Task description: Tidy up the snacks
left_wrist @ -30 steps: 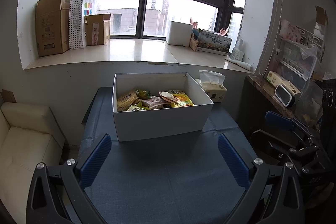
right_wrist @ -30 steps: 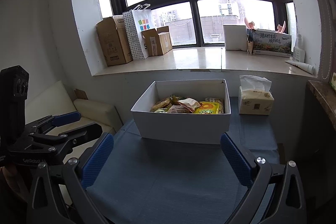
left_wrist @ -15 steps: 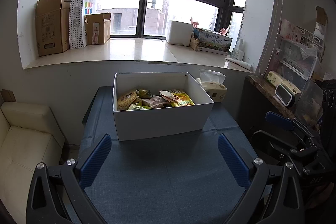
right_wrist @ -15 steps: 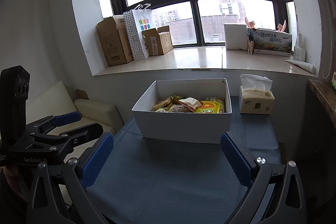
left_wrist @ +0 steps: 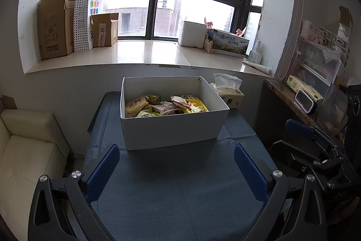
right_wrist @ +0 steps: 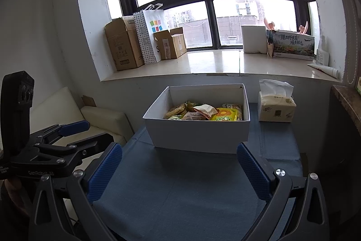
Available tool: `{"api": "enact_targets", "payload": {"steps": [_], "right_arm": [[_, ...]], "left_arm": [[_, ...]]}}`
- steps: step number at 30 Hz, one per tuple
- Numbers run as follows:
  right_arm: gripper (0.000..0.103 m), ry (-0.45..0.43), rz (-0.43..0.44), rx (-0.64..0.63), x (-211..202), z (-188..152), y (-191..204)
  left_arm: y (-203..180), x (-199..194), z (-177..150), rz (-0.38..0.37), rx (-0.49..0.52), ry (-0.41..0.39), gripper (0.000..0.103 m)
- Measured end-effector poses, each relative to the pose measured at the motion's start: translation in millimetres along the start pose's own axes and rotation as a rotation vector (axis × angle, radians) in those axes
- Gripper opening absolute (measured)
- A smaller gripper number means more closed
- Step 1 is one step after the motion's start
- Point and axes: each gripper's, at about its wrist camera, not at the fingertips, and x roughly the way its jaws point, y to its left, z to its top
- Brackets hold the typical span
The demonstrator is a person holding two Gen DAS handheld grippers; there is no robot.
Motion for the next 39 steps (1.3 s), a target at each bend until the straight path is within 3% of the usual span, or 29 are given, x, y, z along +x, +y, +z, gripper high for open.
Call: {"api": "enact_targets", "payload": {"steps": [39], "right_arm": [[0.103, 0.007, -0.015, 0.026, -0.1, -2.3, -3.7]], "left_arm": [[0.5, -4.0, -1.8, -0.006, 0.001, 0.007, 0.103]]}}
